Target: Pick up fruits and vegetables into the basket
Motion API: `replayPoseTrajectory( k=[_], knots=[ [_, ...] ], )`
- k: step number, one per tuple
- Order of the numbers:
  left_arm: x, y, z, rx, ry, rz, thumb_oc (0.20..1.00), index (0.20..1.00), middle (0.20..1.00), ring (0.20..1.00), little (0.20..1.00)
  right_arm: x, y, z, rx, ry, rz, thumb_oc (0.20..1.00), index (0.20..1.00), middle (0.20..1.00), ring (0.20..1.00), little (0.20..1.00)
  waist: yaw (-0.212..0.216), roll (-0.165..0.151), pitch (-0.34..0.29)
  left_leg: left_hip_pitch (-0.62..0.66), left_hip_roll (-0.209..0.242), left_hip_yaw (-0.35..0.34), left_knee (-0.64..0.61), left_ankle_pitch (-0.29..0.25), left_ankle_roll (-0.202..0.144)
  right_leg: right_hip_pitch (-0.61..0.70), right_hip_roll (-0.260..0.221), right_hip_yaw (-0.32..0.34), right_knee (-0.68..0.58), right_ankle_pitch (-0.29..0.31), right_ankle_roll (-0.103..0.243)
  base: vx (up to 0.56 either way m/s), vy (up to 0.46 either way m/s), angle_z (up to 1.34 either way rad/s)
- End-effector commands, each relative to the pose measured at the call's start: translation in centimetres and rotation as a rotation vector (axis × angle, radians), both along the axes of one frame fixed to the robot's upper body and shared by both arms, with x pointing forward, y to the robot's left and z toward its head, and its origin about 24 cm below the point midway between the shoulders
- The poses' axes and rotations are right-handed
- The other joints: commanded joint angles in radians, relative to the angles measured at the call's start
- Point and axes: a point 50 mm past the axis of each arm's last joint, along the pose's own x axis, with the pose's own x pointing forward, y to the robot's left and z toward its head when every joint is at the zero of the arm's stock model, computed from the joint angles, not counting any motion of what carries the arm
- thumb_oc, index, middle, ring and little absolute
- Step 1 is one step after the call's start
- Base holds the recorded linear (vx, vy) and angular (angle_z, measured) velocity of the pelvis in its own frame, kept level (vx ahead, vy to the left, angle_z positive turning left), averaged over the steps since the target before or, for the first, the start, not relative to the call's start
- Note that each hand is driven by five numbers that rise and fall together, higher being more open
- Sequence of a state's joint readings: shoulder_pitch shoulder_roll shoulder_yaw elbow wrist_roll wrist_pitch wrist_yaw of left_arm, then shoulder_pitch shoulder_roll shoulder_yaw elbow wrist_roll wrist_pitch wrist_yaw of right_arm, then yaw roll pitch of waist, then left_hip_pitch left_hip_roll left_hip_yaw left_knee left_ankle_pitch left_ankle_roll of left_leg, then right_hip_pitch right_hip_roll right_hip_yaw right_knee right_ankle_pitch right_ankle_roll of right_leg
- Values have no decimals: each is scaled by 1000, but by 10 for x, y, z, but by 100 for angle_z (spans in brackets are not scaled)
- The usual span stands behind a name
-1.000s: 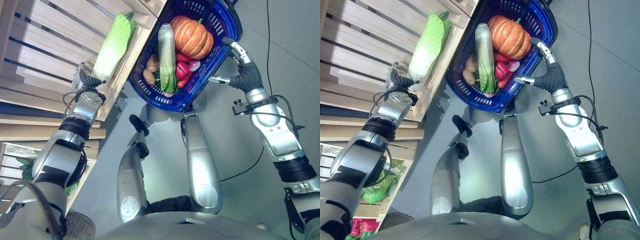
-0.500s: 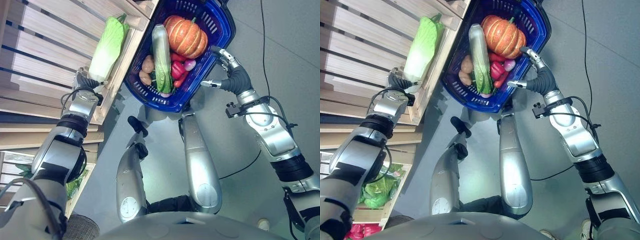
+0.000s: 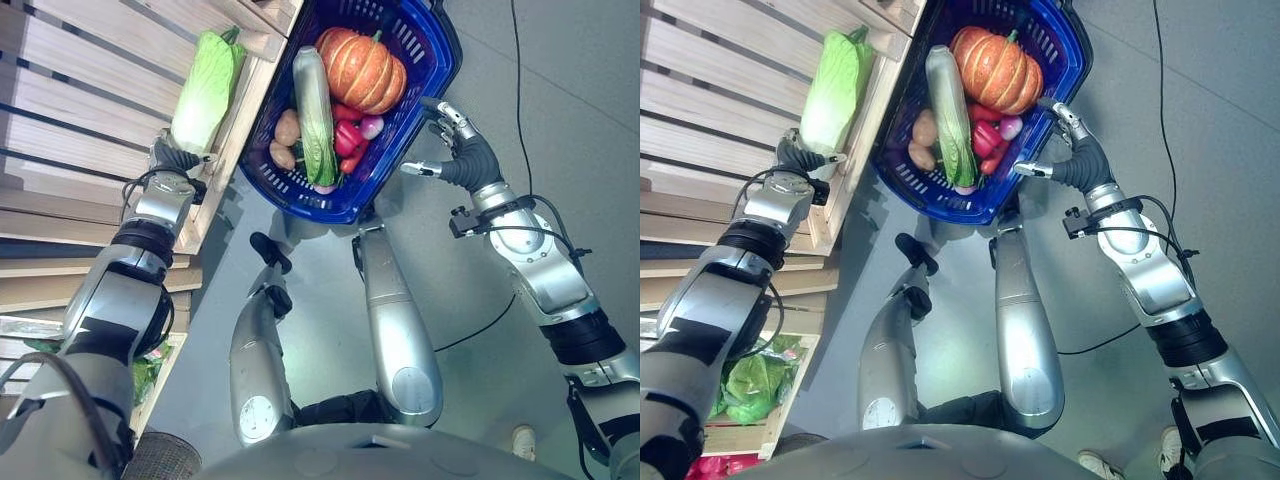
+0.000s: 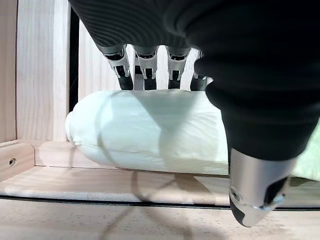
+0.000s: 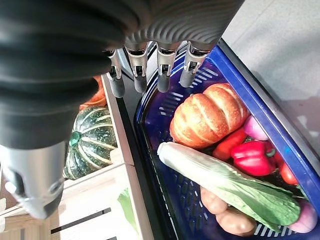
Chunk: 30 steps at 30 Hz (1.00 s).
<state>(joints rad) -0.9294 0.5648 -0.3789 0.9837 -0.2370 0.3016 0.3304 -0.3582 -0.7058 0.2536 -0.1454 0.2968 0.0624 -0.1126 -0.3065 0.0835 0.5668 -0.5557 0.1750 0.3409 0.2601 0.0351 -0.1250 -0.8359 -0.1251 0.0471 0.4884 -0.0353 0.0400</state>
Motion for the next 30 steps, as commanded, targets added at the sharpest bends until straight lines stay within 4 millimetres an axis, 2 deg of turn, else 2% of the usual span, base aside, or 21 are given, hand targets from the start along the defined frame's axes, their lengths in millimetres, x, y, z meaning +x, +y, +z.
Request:
replayPoseTrajectory(
  k=[1, 19, 24, 25, 26, 27, 30],
  knots=[
    [-9, 19, -15, 5, 94, 23, 1000, 1000, 1000, 1000, 1000, -3, 10, -3, 92, 1, 55, 1000, 1000, 1000, 1000, 1000, -31, -58, -47, -108, 0, -17, 148, -54, -2, 9, 29, -7, 27, -52, 25, 0, 0, 0],
    [-11, 30, -17, -44, 195, 47, 1000, 1000, 1000, 1000, 1000, -1, 11, -10, 130, 50, 71, 1000, 1000, 1000, 1000, 1000, -50, -66, -47, -136, 6, -9, 155, -58, -6, -26, 34, 5, 29, -45, 23, 0, 0, 0],
    [-9, 27, -16, -98, 176, 36, 1000, 1000, 1000, 1000, 1000, 0, 13, -10, 139, 54, 74, 1000, 1000, 1000, 1000, 1000, -49, -73, -47, -154, 8, -11, 163, -62, -6, -42, 39, 5, 34, -43, 24, -4, -8, -4],
    [-7, 25, -15, -101, 165, 29, 884, 884, 884, 884, 884, 0, 14, -11, 144, 55, 75, 1000, 1000, 1000, 1000, 1000, -48, -76, -47, -158, 7, -13, 164, -63, -5, -44, 40, 4, 32, -42, 24, -11, -24, -7],
    [-6, 23, -14, -113, 149, 23, 398, 398, 398, 398, 398, 1, 15, -11, 145, 55, 76, 1000, 1000, 1000, 1000, 1000, -46, -77, -47, -159, 6, -15, 163, -64, -5, -45, 41, 5, 31, -40, 24, -13, -27, -5],
    [-5, 21, -14, -124, 138, 15, 200, 200, 200, 200, 200, 0, 15, -11, 146, 55, 74, 1000, 1000, 1000, 1000, 1000, -45, -77, -47, -160, 6, -16, 164, -65, -4, -45, 41, 4, 32, -41, 24, -9, -20, -3],
    [-4, 16, -15, -170, 112, -10, 200, 200, 200, 200, 200, 0, 16, -11, 148, 50, 77, 1000, 1000, 1000, 1000, 1000, -42, -79, -47, -160, 5, -19, 167, -68, -2, -45, 42, 4, 35, -42, 25, 0, 0, 0]
  ],
)
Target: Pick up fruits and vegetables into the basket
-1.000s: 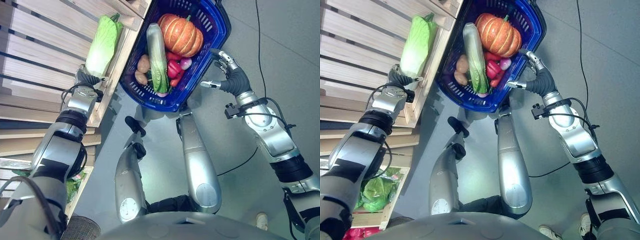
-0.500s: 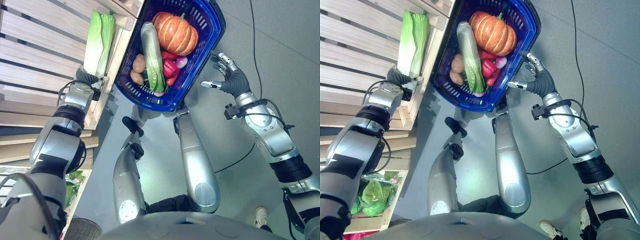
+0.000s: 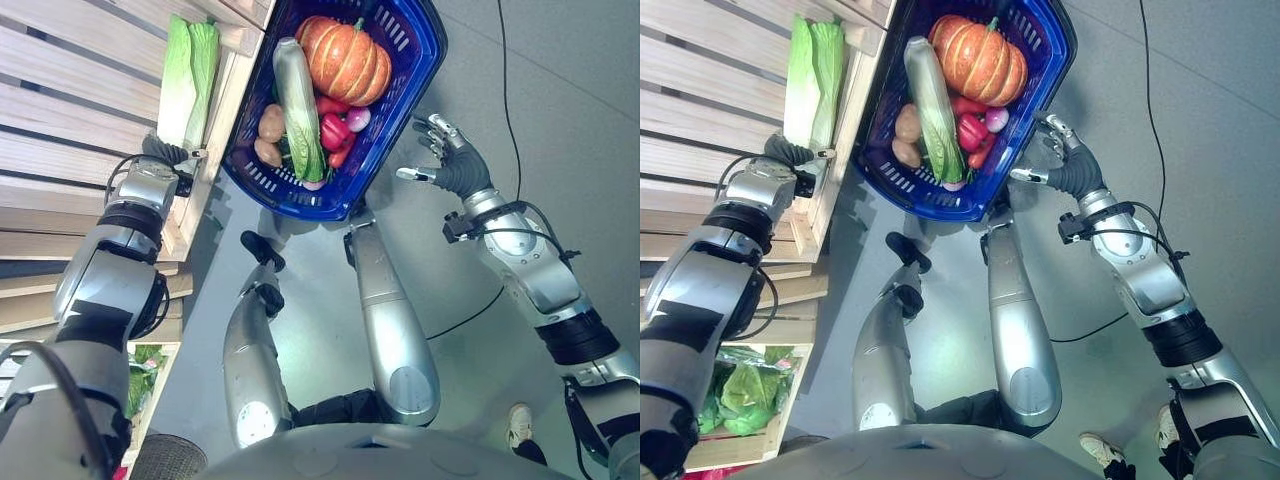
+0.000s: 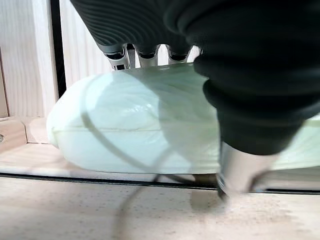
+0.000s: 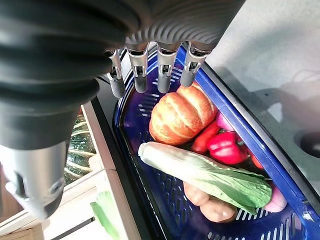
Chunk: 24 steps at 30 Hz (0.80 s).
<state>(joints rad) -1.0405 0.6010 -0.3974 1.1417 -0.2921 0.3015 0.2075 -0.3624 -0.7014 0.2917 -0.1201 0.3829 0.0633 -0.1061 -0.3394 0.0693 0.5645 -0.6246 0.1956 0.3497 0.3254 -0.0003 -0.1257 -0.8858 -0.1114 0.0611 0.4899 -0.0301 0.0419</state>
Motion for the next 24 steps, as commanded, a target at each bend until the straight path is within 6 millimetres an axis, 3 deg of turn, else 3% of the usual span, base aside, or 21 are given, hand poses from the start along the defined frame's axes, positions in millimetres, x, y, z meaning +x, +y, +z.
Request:
replayPoseTrajectory(
  k=[1, 14, 21, 22, 24],
  knots=[
    [-8, -4, -32, -122, 49, -23, 200, 200, 200, 200, 200, -2, 11, -1, 88, -27, 36, 1000, 1000, 1000, 1000, 1000, -8, -64, -44, -90, -16, -29, 101, -33, -1, 6, 29, -10, 33, -47, 23, 0, 0, 0],
    [-8, -24, -40, -374, -98, -146, 200, 200, 200, 200, 200, -14, 8, 4, 123, -89, 80, 1000, 1000, 1000, 1000, 1000, 7, -53, -44, -10, -29, -38, 80, -40, 7, 79, 4, -20, 17, -54, 29, -6, 17, 1],
    [-22, -44, -45, -487, -304, -270, 200, 200, 200, 200, 200, -29, 10, 18, 104, -224, 128, 1000, 1000, 1000, 1000, 1000, 54, -39, -44, 95, -50, -56, 52, -50, 20, 198, -31, -57, -31, -48, 40, -30, -1, 5],
    [-24, -45, -44, -494, -329, -282, 200, 200, 200, 200, 200, -29, 12, 23, 93, -249, 135, 1000, 1000, 1000, 1000, 1000, 63, -40, -44, 91, -52, -50, 41, -23, 31, 198, -35, -65, -49, -16, 34, -101, -63, 9],
    [-31, -47, -48, -477, -353, -303, 200, 200, 200, 200, 200, -32, 15, 29, 88, -280, 150, 1000, 1000, 1000, 1000, 1000, 84, -42, -44, 116, -57, -61, 40, -27, 36, 238, -43, -79, -61, -16, 36, -64, -71, 14]
  ],
)
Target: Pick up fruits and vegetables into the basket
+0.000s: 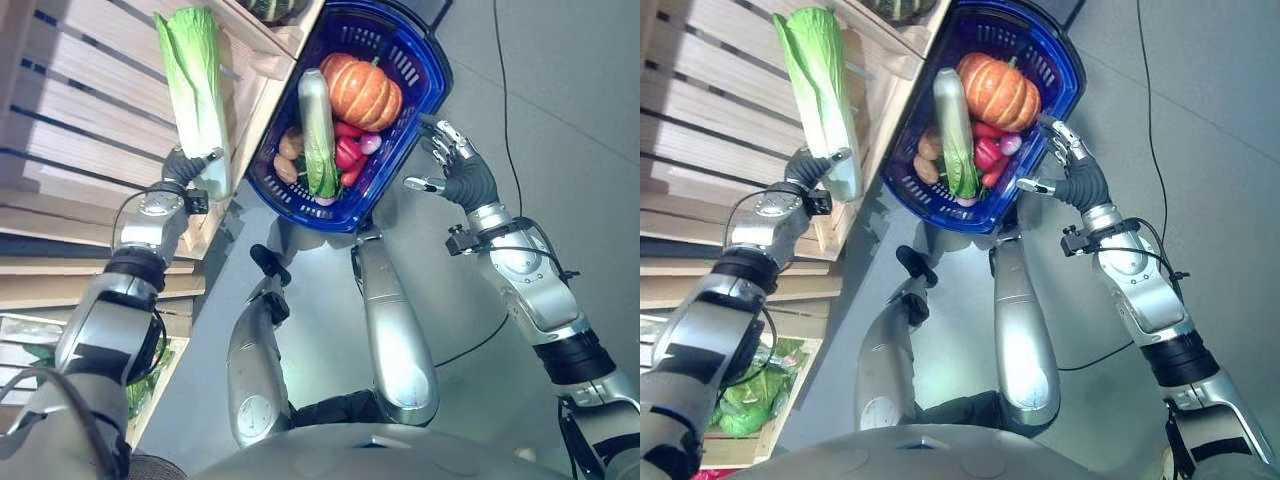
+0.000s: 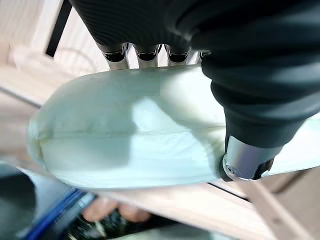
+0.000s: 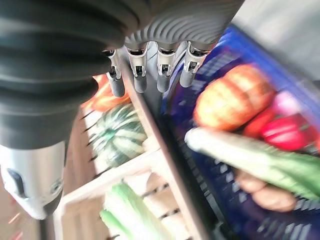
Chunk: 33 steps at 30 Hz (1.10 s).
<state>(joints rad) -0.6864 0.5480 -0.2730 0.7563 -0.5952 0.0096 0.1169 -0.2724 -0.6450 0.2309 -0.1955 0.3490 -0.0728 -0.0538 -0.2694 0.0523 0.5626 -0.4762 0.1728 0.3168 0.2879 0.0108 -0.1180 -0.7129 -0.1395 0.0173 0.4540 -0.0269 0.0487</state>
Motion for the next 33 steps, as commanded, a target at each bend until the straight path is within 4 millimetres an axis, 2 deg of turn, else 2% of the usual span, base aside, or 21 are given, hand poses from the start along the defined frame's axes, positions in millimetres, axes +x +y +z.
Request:
replayPoseTrajectory(
  k=[1, 3, 7, 11, 15, 22, 26, 33],
  knots=[
    [-9, -7, -7, -53, -75, -31, 200, 200, 200, 200, 200, -14, 9, 25, 19, -169, 65, 1000, 1000, 1000, 1000, 1000, 17, -25, -43, -29, -35, -30, 78, -39, 29, 70, -16, -37, -26, -19, 29, -22, -48, 13],
    [-13, -9, -10, -44, -91, -45, 200, 200, 200, 200, 200, -15, 13, 31, 22, -190, 81, 1000, 1000, 1000, 1000, 1000, 35, -29, -43, -1, -39, -41, 76, -42, 32, 110, -22, -50, -37, -20, 31, -26, -66, 8],
    [-19, -8, -2, 28, -149, -52, 200, 200, 200, 200, 200, -11, 22, 41, 81, -177, 130, 1000, 1000, 1000, 1000, 1000, 79, -39, -43, 62, -41, -59, 68, -48, 38, 204, -36, -82, -63, -23, 32, -13, -79, 17],
    [-25, -2, 19, 274, -268, -29, 200, 200, 200, 200, 200, -10, 29, 46, 193, -114, 219, 1000, 1000, 1000, 1000, 1000, 111, -49, -43, 114, -46, -75, 54, -48, 40, 273, -43, -104, -84, -20, 35, -3, -63, 18],
    [-31, -1, 38, 406, -372, -47, 200, 200, 200, 200, 200, -8, 34, 44, 275, -71, 263, 1000, 1000, 1000, 1000, 1000, 137, -54, -59, 157, -49, -86, 36, -44, 41, 327, -52, -122, -111, -13, 38, 21, -53, 16],
    [-45, -22, 58, 642, -582, -77, 200, 200, 200, 200, 200, -2, 43, 39, 503, 2, 295, 1000, 1000, 1000, 1000, 1000, 185, -66, -110, 203, -58, -110, 19, -52, 43, 404, -63, -157, -153, -8, 42, 39, -63, 11],
    [-52, -35, 61, 715, -669, -97, 200, 200, 200, 200, 200, 0, 45, 36, 598, 33, 297, 1000, 1000, 1000, 1000, 1000, 203, -75, -134, 223, -59, -116, 6, -47, 46, 434, -67, -173, -179, 5, 43, 60, -71, 15],
    [-64, -67, 63, 789, -795, -203, 200, 200, 200, 200, 200, -1, 64, 33, 744, 81, 363, 1000, 1000, 1000, 1000, 1000, 239, -91, -181, 287, -66, -130, -15, -58, 47, 522, -74, -191, -226, 15, 52, 93, -46, 8]
  ],
)
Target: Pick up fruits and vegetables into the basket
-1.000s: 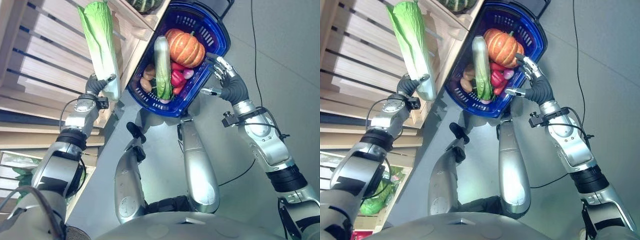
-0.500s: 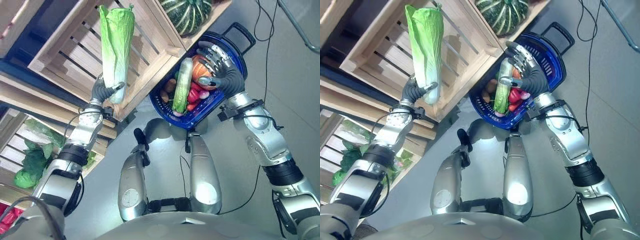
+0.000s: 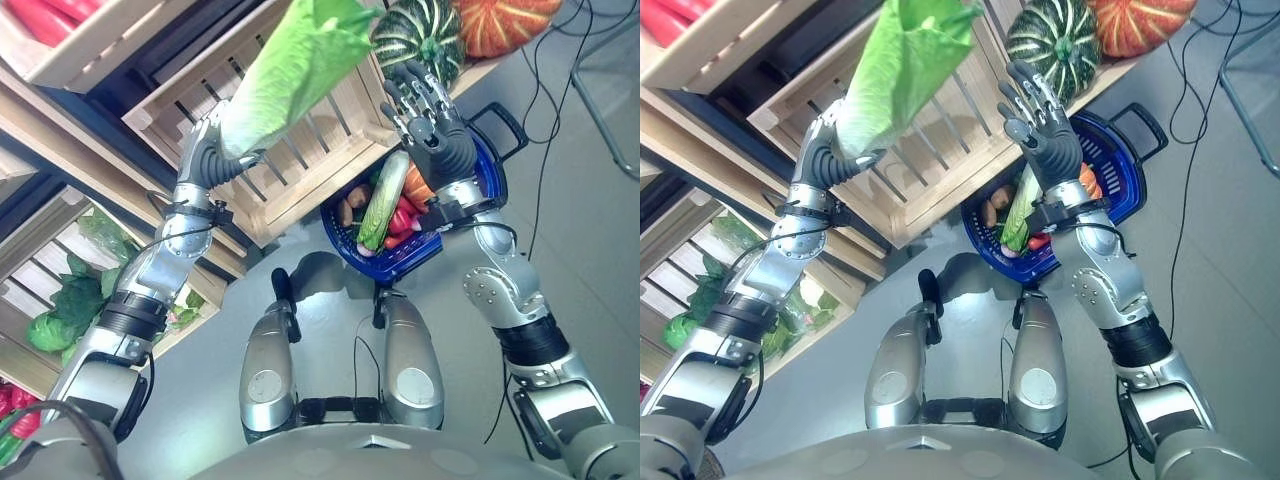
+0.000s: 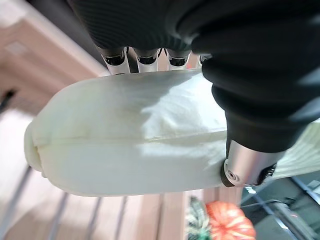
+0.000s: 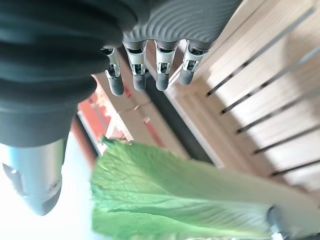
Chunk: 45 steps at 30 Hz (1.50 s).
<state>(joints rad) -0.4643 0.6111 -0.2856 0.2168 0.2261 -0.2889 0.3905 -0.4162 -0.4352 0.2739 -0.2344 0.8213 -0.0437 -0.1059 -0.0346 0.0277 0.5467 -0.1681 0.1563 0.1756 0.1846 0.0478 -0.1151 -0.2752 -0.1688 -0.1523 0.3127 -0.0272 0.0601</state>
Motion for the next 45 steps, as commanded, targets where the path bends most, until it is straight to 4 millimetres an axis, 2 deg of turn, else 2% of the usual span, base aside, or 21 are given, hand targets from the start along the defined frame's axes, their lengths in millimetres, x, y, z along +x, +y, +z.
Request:
replayPoseTrajectory(
  k=[1, 9, 18, 22, 25, 28, 32, 33, 35, 39, 45],
  knots=[
    [-15, -17, 3, 66, -93, -109, 200, 200, 200, 200, 200, -8, 18, 3, 177, -4, 89, 1000, 1000, 1000, 1000, 1000, 8, -68, -171, -13, -50, 11, 86, -97, 45, 95, -45, -23, -90, 16, 42, 71, -18, 2],
    [-23, -43, 0, 174, -116, -200, 200, 200, 200, 200, 200, -4, 26, -5, 268, 94, 99, 1000, 1000, 1000, 1000, 1000, 25, -79, -204, 45, -54, 8, 63, -108, 50, 162, -49, -31, -126, 24, 57, 85, -15, 8],
    [-25, -63, -8, 243, -85, -192, 200, 200, 200, 200, 200, 5, 26, -19, 342, 215, -51, 1000, 1000, 1000, 1000, 1000, 31, -78, -229, 89, -55, 11, 47, -119, 56, 206, -55, -36, -149, 30, 71, 61, 7, 2],
    [-21, -66, -15, 338, -28, -130, 200, 200, 200, 200, 200, 8, 23, -22, 299, 231, -165, 1000, 1000, 1000, 1000, 1000, 31, -75, -230, 95, -57, 12, 45, -122, 58, 213, -57, -35, -154, 33, 76, 0, 0, 0],
    [-16, -67, -21, 436, 52, -84, 200, 200, 200, 200, 200, 10, 23, -17, 236, 203, -214, 1000, 1000, 1000, 1000, 1000, 28, -68, -229, 101, -59, 12, 37, -120, 60, 217, -58, -35, -159, 35, 80, -8, 22, 0],
    [-15, -68, -21, 504, 54, -67, 200, 200, 200, 200, 200, 11, 26, -13, 201, 178, -208, 1000, 1000, 1000, 1000, 1000, 29, -64, -227, 102, -60, 13, 35, -119, 61, 218, -60, -36, -161, 36, 82, -5, 11, 0],
    [-13, -76, -21, 674, 95, -75, 200, 200, 200, 200, 200, 11, 40, -3, 92, 119, -88, 1000, 1000, 1000, 1000, 1000, 30, -53, -222, 103, -62, 9, 27, -114, 59, 223, -63, -37, -167, 37, 85, -7, 17, 0],
    [-13, -77, -21, 688, 100, -82, 200, 200, 200, 200, 200, 11, 42, -2, 77, 115, -70, 765, 765, 765, 765, 765, 31, -52, -221, 102, -62, 8, 27, -114, 58, 223, -63, -38, -167, 37, 85, 0, 0, 0],
    [-13, -79, -21, 734, 115, -98, 200, 200, 200, 200, 200, 11, 45, 0, 42, 112, -47, 200, 200, 200, 200, 200, 34, -50, -219, 102, -62, 5, 25, -112, 57, 223, -65, -42, -167, 36, 86, -12, -2, 4],
    [-14, -81, -24, 832, 167, -120, 200, 200, 200, 200, 200, 10, 52, 3, -9, 88, 23, 200, 200, 200, 200, 200, 37, -48, -217, 101, -61, 0, 25, -113, 54, 223, -65, -47, -164, 32, 89, -10, -7, 9],
    [-16, -84, -26, 848, 186, -147, 200, 200, 200, 200, 200, 5, 61, 7, 19, 83, 141, 200, 200, 200, 200, 200, 39, -51, -212, 97, -54, -1, 34, -115, 49, 224, -67, -50, -162, 30, 93, -4, -5, 2]
  ],
)
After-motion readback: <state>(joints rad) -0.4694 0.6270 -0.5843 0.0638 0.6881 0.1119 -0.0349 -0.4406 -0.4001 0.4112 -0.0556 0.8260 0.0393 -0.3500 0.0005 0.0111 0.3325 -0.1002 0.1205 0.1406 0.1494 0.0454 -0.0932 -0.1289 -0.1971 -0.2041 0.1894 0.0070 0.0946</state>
